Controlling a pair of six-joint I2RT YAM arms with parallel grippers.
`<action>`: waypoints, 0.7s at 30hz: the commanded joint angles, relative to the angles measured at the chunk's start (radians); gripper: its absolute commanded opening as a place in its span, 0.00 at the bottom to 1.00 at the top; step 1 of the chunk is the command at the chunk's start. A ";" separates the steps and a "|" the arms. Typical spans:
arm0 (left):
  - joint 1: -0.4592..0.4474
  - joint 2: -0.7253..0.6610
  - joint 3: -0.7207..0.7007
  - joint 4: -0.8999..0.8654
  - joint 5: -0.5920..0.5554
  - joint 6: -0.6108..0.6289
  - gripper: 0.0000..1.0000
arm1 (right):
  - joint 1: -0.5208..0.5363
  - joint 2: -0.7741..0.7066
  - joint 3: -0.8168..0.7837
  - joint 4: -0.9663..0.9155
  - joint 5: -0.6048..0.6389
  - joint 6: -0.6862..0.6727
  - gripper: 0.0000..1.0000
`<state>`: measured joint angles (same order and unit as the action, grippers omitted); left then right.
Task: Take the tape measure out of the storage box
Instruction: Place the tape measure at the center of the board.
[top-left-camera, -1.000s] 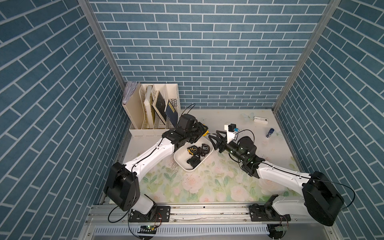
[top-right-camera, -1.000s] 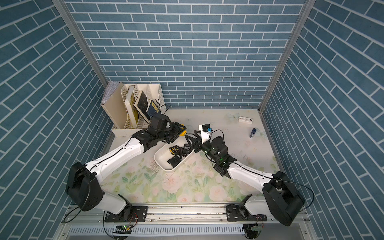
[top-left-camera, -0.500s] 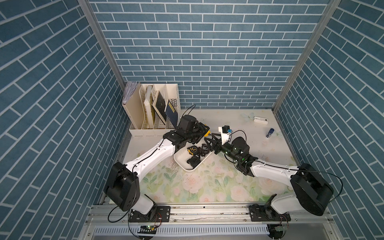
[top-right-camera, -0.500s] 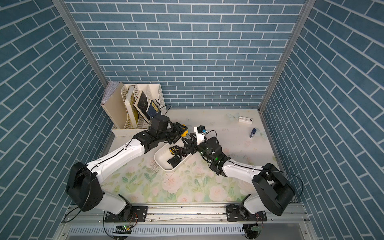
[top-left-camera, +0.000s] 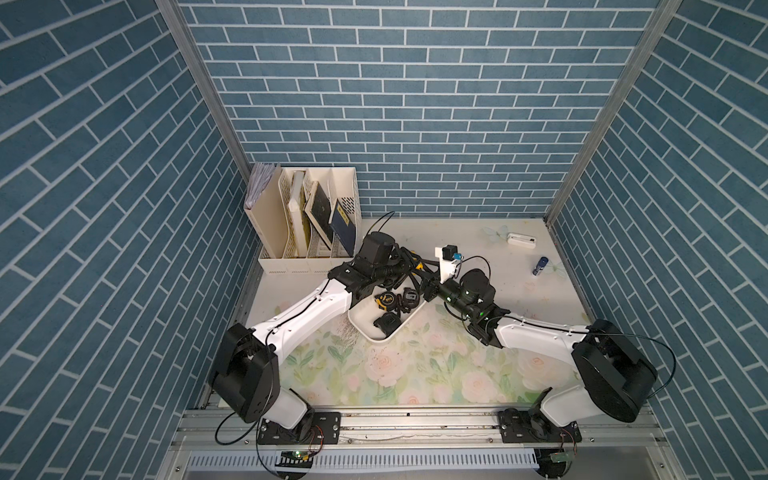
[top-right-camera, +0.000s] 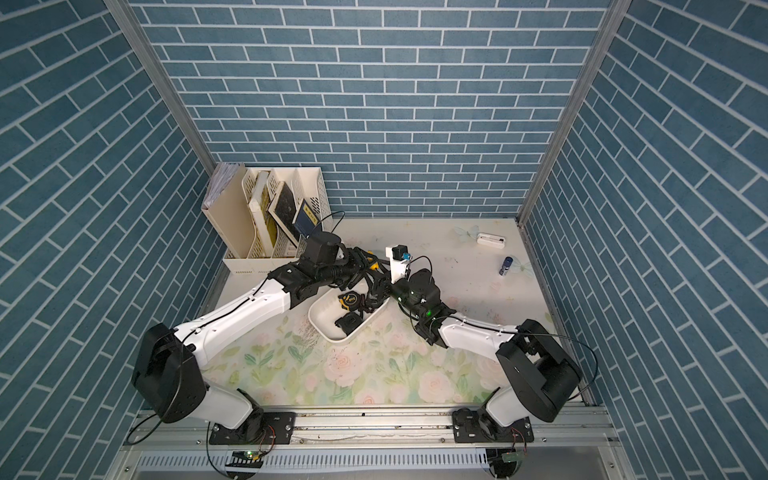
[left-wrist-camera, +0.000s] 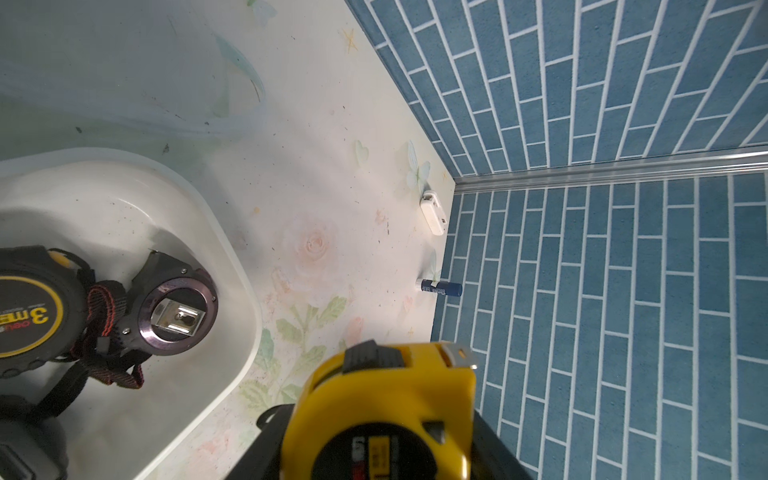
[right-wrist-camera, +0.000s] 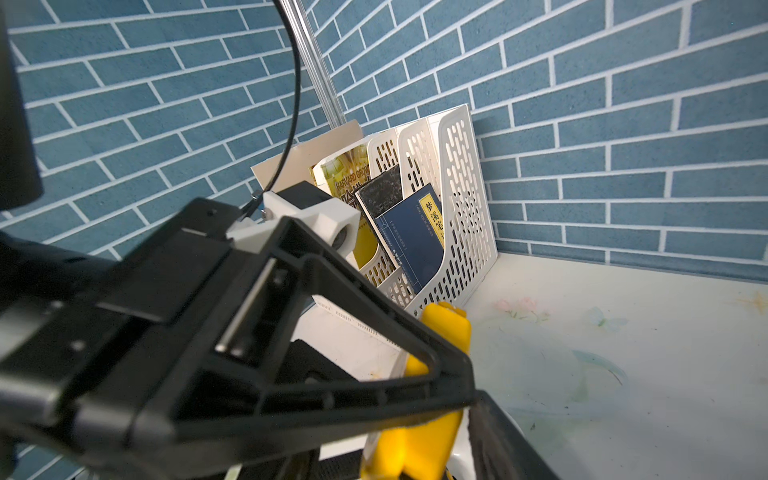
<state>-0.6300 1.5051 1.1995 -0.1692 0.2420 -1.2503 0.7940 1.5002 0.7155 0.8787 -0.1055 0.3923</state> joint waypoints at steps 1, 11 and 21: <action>-0.008 -0.028 -0.008 0.048 0.014 -0.005 0.00 | 0.007 0.022 0.030 0.049 0.021 -0.012 0.56; -0.012 -0.031 -0.016 0.075 0.036 -0.008 0.00 | 0.007 0.043 0.029 0.090 0.061 0.002 0.45; -0.012 -0.038 -0.035 0.106 0.051 -0.009 0.00 | 0.007 0.068 0.054 0.087 0.066 0.008 0.21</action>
<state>-0.6342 1.4979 1.1805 -0.0910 0.2584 -1.2613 0.7956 1.5425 0.7338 0.9371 -0.0410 0.4358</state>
